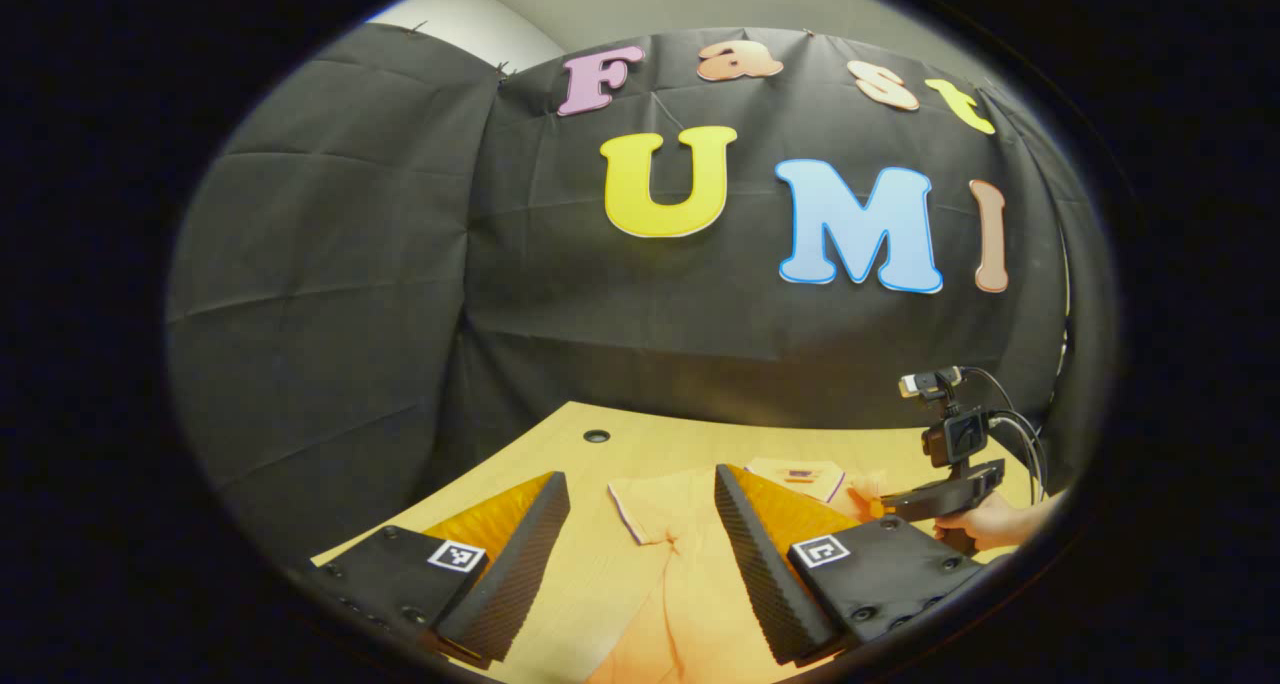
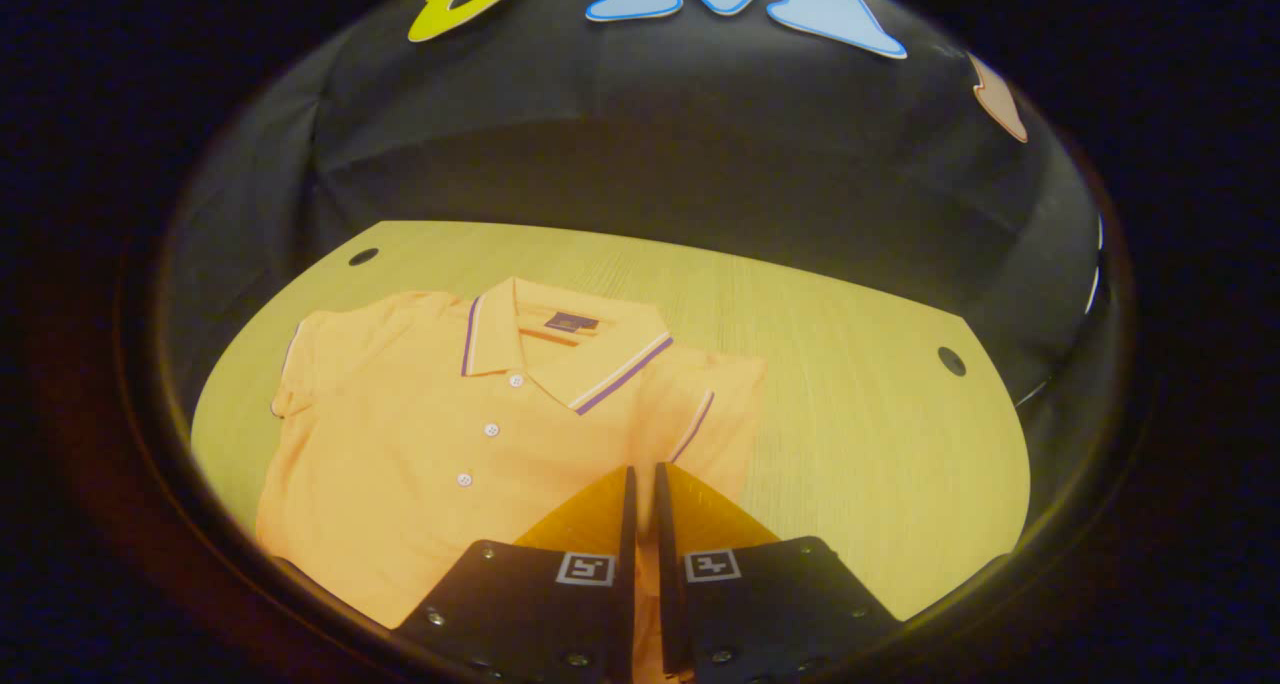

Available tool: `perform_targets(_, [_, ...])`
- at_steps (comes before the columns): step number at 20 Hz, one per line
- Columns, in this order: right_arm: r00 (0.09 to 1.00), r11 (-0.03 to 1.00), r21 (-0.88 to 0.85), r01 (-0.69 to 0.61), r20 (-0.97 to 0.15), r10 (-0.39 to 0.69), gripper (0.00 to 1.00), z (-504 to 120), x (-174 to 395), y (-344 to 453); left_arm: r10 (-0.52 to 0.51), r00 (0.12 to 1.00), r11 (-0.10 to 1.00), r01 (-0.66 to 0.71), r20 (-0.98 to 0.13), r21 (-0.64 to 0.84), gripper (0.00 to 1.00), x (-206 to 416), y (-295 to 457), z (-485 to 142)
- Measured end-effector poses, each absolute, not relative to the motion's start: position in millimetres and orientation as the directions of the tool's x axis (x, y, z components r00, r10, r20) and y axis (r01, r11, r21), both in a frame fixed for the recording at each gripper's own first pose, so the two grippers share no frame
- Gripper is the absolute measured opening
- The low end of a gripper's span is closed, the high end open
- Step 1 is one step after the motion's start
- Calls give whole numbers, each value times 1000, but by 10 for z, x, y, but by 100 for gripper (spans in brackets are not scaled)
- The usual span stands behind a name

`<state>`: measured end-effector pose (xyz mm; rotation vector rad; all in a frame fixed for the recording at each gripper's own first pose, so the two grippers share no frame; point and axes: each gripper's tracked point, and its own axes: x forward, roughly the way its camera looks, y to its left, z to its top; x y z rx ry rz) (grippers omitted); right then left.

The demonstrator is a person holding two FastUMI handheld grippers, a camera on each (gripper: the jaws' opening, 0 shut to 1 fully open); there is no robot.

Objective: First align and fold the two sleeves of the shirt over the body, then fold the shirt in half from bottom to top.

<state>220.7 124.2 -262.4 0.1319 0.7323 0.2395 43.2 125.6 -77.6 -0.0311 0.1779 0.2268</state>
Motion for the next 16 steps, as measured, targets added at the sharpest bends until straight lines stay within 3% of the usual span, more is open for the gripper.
perform_targets(3, [717, 960, 206, -188, -640, 278, 20, -2568, 2158, 1291, 214, 960, 975, -220, -183, -17, 96, 448, 1302, -802])
perform_targets(4, [719, 961, 202, -190, -638, 276, 30, -2541, 2144, 1290, 208, 961, 976, -215, -183, -18, 96, 467, 1302, -801])
perform_targets(5, [721, 959, 204, -196, -633, 282, 32, -2511, 2120, 1301, 202, 962, 978, -209, -183, -18, 96, 489, 1310, -810])
perform_targets(6, [725, 961, 199, -193, -631, 277, 48, -2483, 2095, 1292, 195, 964, 979, -201, -183, -17, 96, 507, 1325, -803])
perform_targets(9, [736, 961, 214, -177, -619, 273, 66, -2374, 2038, 1297, 169, 969, 984, -175, -182, -16, 94, 609, 1356, -822])
perform_targets(10, [743, 961, 218, -168, -613, 269, 80, -2318, 2009, 1296, 159, 970, 986, -165, -183, -16, 94, 626, 1365, -836])
perform_targets(12, [758, 964, 218, -154, -599, 257, 93, -2207, 1976, 1286, 136, 973, 990, -142, -187, -20, 94, 735, 1396, -871])
perform_targets(16, [789, 969, 211, -131, -570, 230, 96, -1911, 1826, 1276, 83, 977, 995, -90, -197, -29, 94, 955, 1474, -1000])
